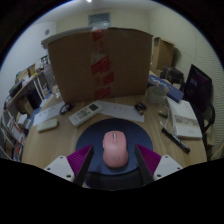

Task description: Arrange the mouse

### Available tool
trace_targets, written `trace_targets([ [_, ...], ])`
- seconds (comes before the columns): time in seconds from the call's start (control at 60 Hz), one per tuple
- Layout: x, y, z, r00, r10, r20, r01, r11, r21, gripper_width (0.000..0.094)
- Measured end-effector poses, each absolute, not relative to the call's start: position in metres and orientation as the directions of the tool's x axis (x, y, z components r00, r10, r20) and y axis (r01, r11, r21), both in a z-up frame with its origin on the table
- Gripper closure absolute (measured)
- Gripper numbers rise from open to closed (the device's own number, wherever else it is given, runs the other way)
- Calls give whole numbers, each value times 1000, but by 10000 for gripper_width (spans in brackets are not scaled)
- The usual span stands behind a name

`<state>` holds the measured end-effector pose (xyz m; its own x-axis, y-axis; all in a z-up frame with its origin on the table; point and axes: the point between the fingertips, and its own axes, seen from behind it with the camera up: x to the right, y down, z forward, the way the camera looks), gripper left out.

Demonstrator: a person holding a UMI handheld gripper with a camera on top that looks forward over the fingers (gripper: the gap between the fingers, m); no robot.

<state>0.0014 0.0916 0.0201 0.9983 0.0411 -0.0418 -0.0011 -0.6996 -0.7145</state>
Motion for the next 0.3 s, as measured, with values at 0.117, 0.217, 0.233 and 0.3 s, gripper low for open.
trace_targets([
  [0.117,-15,54,63,997,10,-76,-48,-683,-729,99],
  [0.217,-34,8,96,998,-9,-66,-55,-681,-730,97],
  [0.233,-38,1,101,998,-15,-66,-59,-680,-731,97],
  [0.3,-56,-28,119,995,-37,-88,-90,-675,-732,98],
])
